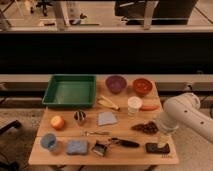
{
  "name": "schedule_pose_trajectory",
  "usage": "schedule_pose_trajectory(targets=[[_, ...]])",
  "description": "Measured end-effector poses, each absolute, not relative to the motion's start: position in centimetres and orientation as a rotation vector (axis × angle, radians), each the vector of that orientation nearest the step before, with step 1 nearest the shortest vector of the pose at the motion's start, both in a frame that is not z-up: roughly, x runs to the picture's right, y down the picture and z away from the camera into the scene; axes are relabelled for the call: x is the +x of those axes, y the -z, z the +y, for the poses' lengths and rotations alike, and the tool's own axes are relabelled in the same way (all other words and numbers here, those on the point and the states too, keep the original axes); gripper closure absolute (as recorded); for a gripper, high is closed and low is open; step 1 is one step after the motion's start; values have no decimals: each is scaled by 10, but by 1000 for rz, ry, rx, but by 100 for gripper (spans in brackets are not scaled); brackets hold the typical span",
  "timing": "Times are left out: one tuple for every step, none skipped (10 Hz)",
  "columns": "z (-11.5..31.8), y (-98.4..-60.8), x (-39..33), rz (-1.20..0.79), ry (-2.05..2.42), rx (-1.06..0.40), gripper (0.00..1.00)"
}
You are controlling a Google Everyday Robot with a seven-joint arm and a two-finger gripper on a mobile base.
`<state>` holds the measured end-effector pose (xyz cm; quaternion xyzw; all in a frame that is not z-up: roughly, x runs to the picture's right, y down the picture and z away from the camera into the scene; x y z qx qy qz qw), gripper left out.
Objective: Place grapes in paper cup
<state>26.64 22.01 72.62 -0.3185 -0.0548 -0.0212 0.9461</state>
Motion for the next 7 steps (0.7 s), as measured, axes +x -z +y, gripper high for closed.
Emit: schedule_pose_trajectory(targets=[[224,-731,265,-115,42,-650,20],[226,-737,261,-120,40,-641,20],[226,-738,263,-118,37,-631,20],[222,-735,265,-116,33,-618,20],[213,-730,261,-116,40,-602,20],[201,-725,256,-119,47,-586,20],[193,-722,256,-119,46,-576,20]])
